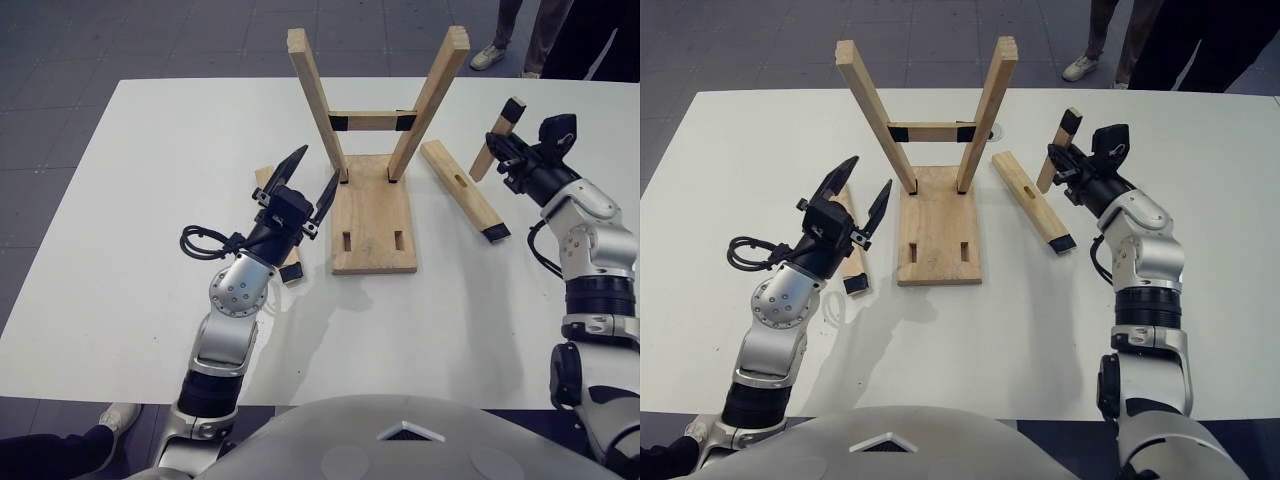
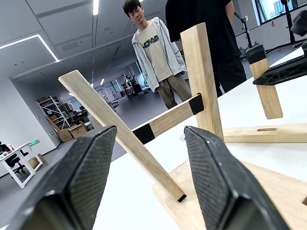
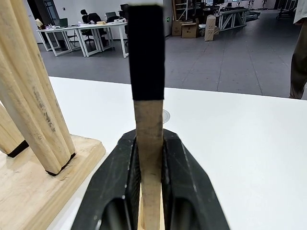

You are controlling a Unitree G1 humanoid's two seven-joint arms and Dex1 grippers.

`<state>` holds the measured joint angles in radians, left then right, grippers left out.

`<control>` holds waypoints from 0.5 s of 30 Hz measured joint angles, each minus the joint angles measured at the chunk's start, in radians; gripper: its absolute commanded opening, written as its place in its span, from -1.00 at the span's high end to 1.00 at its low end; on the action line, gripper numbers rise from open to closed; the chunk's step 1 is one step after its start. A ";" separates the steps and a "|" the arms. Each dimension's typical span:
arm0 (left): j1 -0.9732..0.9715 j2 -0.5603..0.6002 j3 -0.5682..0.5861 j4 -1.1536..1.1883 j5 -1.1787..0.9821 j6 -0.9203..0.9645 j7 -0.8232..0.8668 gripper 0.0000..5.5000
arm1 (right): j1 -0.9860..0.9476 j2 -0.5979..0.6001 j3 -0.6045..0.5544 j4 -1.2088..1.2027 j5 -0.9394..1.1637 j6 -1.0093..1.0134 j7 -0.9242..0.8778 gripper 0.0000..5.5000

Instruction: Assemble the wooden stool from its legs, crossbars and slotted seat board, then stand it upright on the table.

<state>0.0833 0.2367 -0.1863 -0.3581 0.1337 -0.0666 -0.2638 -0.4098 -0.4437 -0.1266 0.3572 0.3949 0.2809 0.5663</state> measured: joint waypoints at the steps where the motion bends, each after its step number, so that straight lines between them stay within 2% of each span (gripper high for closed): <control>1: 0.000 0.000 0.000 0.000 0.000 0.000 -0.001 0.05 | 0.000 0.007 0.000 0.006 -0.001 -0.002 0.000 0.85; 15: 0.001 0.001 0.000 -0.002 -0.001 0.018 -0.006 0.05 | -0.081 0.072 -0.002 0.190 -0.071 -0.104 -0.006 0.85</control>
<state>0.0841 0.2377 -0.1863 -0.3597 0.1331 -0.0484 -0.2694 -0.4906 -0.3718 -0.1284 0.5474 0.3240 0.1764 0.5605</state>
